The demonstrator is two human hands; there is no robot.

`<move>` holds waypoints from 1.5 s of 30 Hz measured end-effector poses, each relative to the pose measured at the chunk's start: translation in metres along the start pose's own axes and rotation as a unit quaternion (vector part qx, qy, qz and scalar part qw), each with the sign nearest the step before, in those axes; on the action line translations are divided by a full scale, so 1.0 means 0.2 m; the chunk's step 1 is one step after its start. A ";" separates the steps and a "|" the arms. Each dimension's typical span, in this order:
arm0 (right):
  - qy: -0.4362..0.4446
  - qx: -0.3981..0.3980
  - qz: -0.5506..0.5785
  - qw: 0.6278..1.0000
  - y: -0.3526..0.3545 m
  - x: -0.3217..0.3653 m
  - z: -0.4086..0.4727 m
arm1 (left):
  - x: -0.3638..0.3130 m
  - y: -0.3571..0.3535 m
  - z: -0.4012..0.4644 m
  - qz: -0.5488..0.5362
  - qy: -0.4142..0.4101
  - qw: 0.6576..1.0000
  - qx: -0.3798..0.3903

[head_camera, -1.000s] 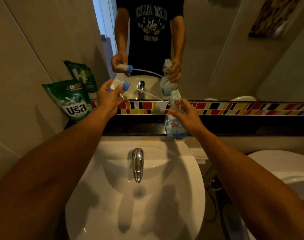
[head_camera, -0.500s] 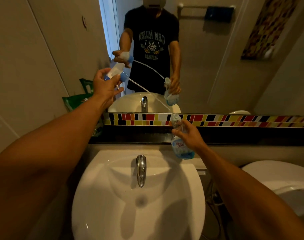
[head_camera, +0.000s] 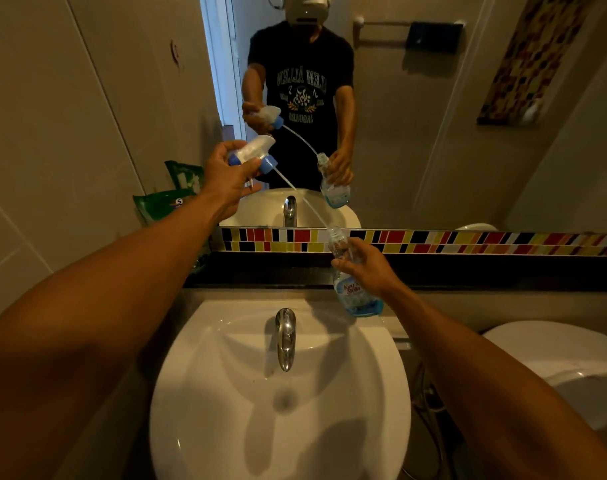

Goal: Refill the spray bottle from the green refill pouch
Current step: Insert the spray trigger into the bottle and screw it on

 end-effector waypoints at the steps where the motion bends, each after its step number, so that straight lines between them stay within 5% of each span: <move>1: 0.004 0.005 0.000 1.000 -0.01 0.02 -0.01 | 0.01 -0.02 -0.01 0.001 0.002 1.000 0.012; 23: 0.073 0.068 0.098 0.990 -0.15 0.45 0.05 | 0.01 -0.31 -0.12 0.103 -0.040 0.979 0.171; 45: 0.100 0.049 0.081 0.990 -0.18 0.56 0.07 | -0.05 -0.33 -0.16 0.139 -0.146 0.963 0.178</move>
Point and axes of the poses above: each hand's wrist, its own z-axis towards the middle knuckle, its own y-axis out of the back of the hand, x = y × z, the point moved 9 cm from there along z, towards the middle knuckle, and after that the axes turned 10 degrees about -y, right-handed, at the moved point
